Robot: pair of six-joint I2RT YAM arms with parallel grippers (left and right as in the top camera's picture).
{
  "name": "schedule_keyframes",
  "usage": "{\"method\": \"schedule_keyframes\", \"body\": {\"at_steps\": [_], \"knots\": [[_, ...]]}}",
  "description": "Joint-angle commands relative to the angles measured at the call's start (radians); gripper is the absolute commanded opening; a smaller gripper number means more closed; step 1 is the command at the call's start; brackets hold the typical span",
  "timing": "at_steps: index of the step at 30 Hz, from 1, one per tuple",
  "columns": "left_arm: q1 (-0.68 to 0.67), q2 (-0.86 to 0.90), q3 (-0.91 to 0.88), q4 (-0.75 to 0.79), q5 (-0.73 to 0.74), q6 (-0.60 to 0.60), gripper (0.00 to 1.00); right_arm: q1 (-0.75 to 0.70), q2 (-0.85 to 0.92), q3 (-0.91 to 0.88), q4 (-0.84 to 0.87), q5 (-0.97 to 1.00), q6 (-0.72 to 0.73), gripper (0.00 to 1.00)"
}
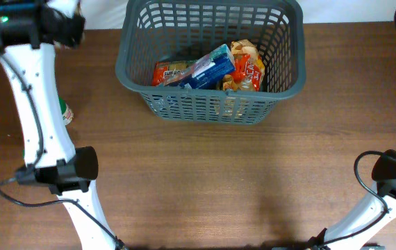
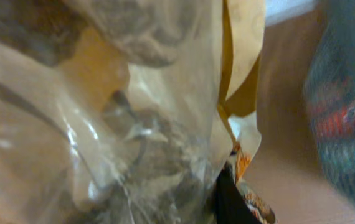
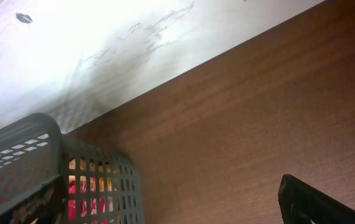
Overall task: Pack container
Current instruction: 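Carry the snack bag into the basket and release with the left gripper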
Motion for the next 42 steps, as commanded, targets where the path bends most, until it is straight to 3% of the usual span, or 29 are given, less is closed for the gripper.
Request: {"method": "schedule_keyframes", "body": {"at_steps": [1, 5, 12, 18, 23, 25, 26, 27, 31, 36, 42], "knots": [[-0.051, -0.018, 0.186, 0.064, 0.226, 0.123, 0.02, 0.005, 0.007, -0.005, 0.003, -0.006, 0.008, 0.99], [-0.151, -0.017, 0.237, 0.136, 0.413, 0.249, 0.02, 0.005, 0.007, -0.005, 0.003, -0.006, 0.008, 0.99], [-0.306, 0.051, 0.119, 0.136, 0.481, 0.400, 0.02, 0.005, 0.007, -0.005, 0.003, -0.006, 0.008, 0.99], [-0.354, 0.163, -0.007, 0.170, 0.431, 0.451, 0.02, 0.005, 0.007, -0.005, 0.003, -0.006, 0.008, 0.99], [-0.357, 0.237, -0.060, 0.169, 0.164, 0.378, 0.02, 0.005, 0.007, -0.005, 0.003, -0.006, 0.008, 0.99], [-0.353, 0.254, -0.061, 0.164, 0.078, 0.330, 0.17, 0.005, 0.007, -0.005, 0.003, -0.006, 0.008, 0.99], [-0.352, 0.254, -0.061, 0.161, 0.057, 0.293, 0.72, 0.005, 0.007, -0.005, 0.003, -0.006, 0.008, 0.99], [-0.352, 0.254, -0.061, 0.159, 0.058, 0.274, 0.99, 0.005, 0.007, -0.005, 0.003, -0.006, 0.007, 0.99], [-0.355, 0.168, -0.058, 0.135, 0.058, 0.138, 0.99, 0.005, 0.007, -0.005, 0.003, -0.006, 0.008, 0.99], [-0.321, 0.007, -0.051, 0.078, 0.046, 0.084, 0.99, 0.005, 0.007, -0.005, 0.003, -0.006, 0.008, 0.99], [-0.136, -0.113, -0.051, -0.014, 0.018, -0.141, 0.99, 0.005, 0.007, -0.005, 0.003, -0.006, 0.007, 0.99]]}}
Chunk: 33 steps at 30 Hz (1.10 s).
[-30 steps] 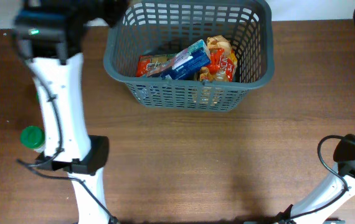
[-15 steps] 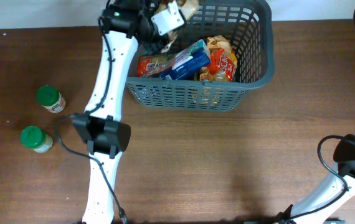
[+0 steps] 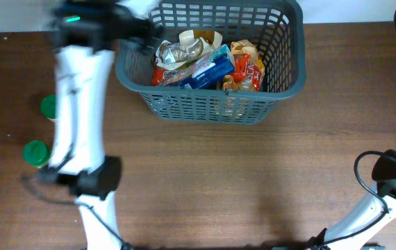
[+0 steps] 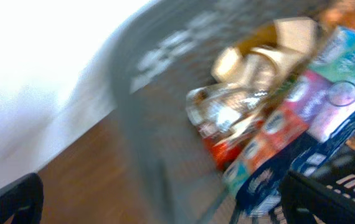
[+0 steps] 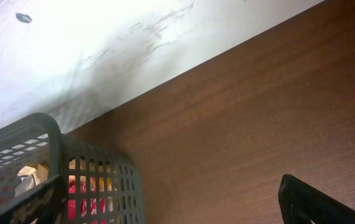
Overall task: Pack container
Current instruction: 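Carry the snack bag into the basket and release with the left gripper, then move the left gripper to the green-lidded jar and grasp it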
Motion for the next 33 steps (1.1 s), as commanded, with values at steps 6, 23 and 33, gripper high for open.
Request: {"method": "schedule_keyframes", "body": {"at_steps": [6, 23, 33], "knots": [[0.370, 0.017, -0.039, -0.126, -0.030, -0.391, 0.99, 0.005, 0.007, -0.005, 0.003, -0.005, 0.008, 0.99], [0.577, 0.277, -0.272, -0.137, -0.031, -0.461, 1.00, 0.005, 0.007, -0.005, 0.003, -0.005, 0.008, 0.99], [0.591, 0.403, -0.303, -0.091, 0.037, -0.404, 1.00, 0.005, 0.007, -0.005, 0.003, -0.005, 0.007, 0.99]]}}
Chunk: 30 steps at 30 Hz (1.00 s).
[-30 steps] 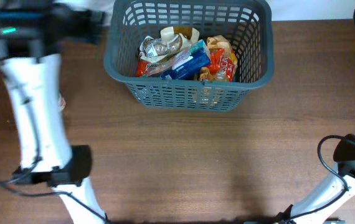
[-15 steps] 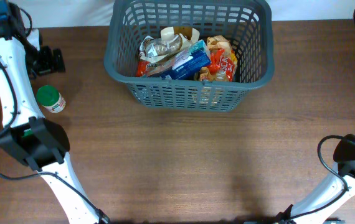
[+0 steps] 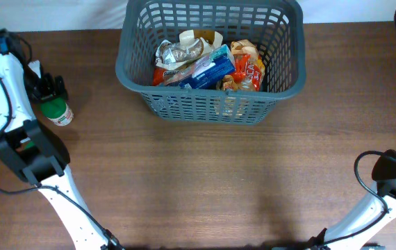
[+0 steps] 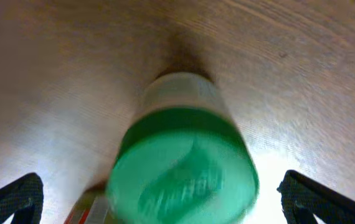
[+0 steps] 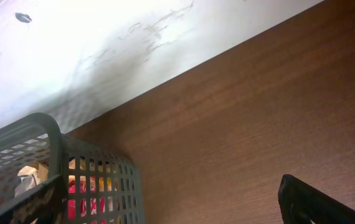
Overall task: Pack container
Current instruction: 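Move the left gripper to the green-lidded jar and grasp it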
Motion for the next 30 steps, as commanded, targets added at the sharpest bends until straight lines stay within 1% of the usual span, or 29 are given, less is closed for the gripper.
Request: {"method": "schedule_keyframes", "body": {"at_steps": [1, 5, 7, 8, 9, 10, 12, 21, 22, 24, 25, 27, 28, 30], "knots": [[0.000, 0.050, -0.009, 0.027, 0.067, 0.040, 1.00, 0.005, 0.007, -0.005, 0.003, -0.006, 0.007, 0.99], [0.000, 0.080, -0.009, 0.053, 0.073, 0.040, 0.98, 0.005, 0.007, -0.005, 0.003, -0.006, 0.007, 0.99], [0.000, 0.088, -0.009, 0.056, 0.074, 0.039, 0.95, 0.005, 0.007, -0.005, 0.003, -0.006, 0.007, 0.99], [0.000, 0.091, -0.009, 0.056, 0.073, 0.039, 0.91, 0.005, 0.007, -0.005, 0.003, -0.006, 0.006, 0.99], [0.000, 0.097, -0.009, 0.049, 0.074, 0.039, 0.80, 0.005, 0.007, -0.005, 0.003, -0.006, 0.007, 0.99], [0.000, 0.102, -0.009, 0.044, 0.074, 0.039, 0.75, 0.005, 0.007, -0.005, 0.003, -0.006, 0.007, 0.98], [0.000, 0.110, -0.009, 0.028, 0.074, 0.039, 0.69, 0.005, 0.007, -0.005, 0.003, -0.006, 0.007, 0.99], [0.000, 0.124, -0.009, -0.010, 0.074, 0.039, 0.66, 0.005, 0.007, -0.005, 0.003, -0.006, 0.007, 0.99], [0.000, 0.124, -0.009, -0.010, 0.074, 0.039, 0.63, 0.005, 0.007, -0.005, 0.003, -0.006, 0.007, 0.99], [0.000, 0.124, -0.009, -0.011, 0.074, 0.039, 0.53, 0.005, 0.007, -0.005, 0.003, -0.006, 0.007, 0.99], [0.000, 0.124, -0.009, -0.011, 0.074, 0.039, 0.41, 0.005, 0.007, -0.005, 0.003, -0.006, 0.007, 0.99], [0.000, 0.124, -0.009, -0.012, 0.074, 0.039, 0.10, 0.005, 0.007, -0.005, 0.003, -0.006, 0.007, 0.99], [0.000, 0.123, -0.008, -0.014, 0.074, 0.039, 0.02, 0.005, 0.007, -0.005, 0.003, -0.006, 0.007, 0.99], [0.000, 0.123, -0.003, -0.031, 0.074, 0.038, 0.02, 0.005, 0.007, -0.005, 0.003, -0.006, 0.007, 0.99]]}}
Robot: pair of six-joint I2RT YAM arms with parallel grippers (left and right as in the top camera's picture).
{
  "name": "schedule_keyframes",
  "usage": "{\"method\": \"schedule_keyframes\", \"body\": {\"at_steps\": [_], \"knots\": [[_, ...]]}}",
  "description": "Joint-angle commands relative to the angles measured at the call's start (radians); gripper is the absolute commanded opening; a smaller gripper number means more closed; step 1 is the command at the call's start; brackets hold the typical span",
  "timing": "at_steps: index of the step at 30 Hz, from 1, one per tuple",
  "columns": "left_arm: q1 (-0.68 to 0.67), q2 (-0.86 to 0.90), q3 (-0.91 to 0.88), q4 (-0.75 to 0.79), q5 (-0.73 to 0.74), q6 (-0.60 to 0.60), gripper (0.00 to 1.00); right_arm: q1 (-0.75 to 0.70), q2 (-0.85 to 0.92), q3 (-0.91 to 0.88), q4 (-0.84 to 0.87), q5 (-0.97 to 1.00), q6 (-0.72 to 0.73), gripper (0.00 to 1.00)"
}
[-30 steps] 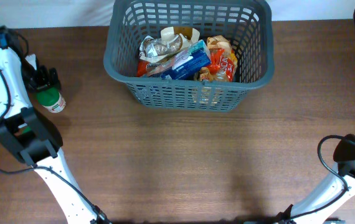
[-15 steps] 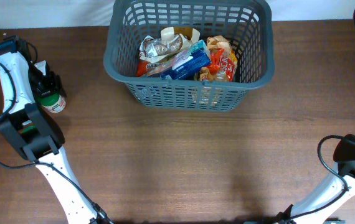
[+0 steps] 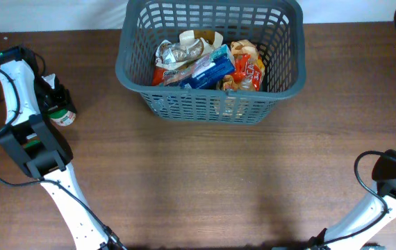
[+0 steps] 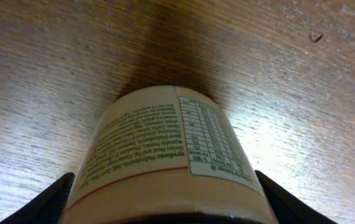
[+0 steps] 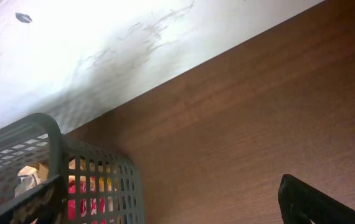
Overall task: Pack container
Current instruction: 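Move the left gripper to the green-lidded jar and grasp it, then lift the jar and lower it into the basket with the left gripper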
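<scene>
A bottle (image 4: pixel 165 155) with a white printed label stands on the wooden table, left of the basket. It fills the left wrist view. My left gripper (image 4: pixel 165 177) is shut on it, one finger pressed against each side. From overhead the left gripper (image 3: pixel 53 96) covers most of the bottle (image 3: pixel 63 117). The grey mesh basket (image 3: pixel 212 105) at the far middle holds a clear bag (image 3: pixel 180 47), a blue pack (image 3: pixel 210 68) and orange snack packs (image 3: pixel 248 69). My right gripper (image 5: pixel 168 202) is open and holds nothing, with the basket (image 5: pixel 96 186) to its left.
The right arm (image 3: pixel 392 173) rests at the front right corner. A white wall (image 5: pixel 103 43) runs along the table's far edge. A dark cable hangs at the far right.
My left gripper was open above the bottle's green cap. Now it is lower, around the bottle's labelled body, with its fingers shut on the sides. The right arm has not moved.
At first my left gripper held a clear bag left of the basket. Then the bag lay in the basket and the gripper was open at the basket's left rim. It then stood open over the green-capped bottle, and now grips it.
</scene>
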Motion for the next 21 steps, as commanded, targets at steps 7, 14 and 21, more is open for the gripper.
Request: {"method": "schedule_keyframes", "body": {"at_steps": [7, 14, 21], "knots": [[-0.002, 0.003, 0.200, -0.137, 0.054, 0.004, 0.02, 0.005, 0.007, -0.005, 0.003, -0.006, 0.007, 0.99], [-0.045, -0.193, 0.492, -0.124, 0.177, 0.005, 0.02, 0.005, 0.007, -0.005, 0.003, -0.005, 0.007, 0.99], [-0.178, -0.401, 0.653, 0.021, 0.307, 0.198, 0.02, 0.005, 0.007, -0.005, 0.003, -0.006, 0.007, 0.99]]}}
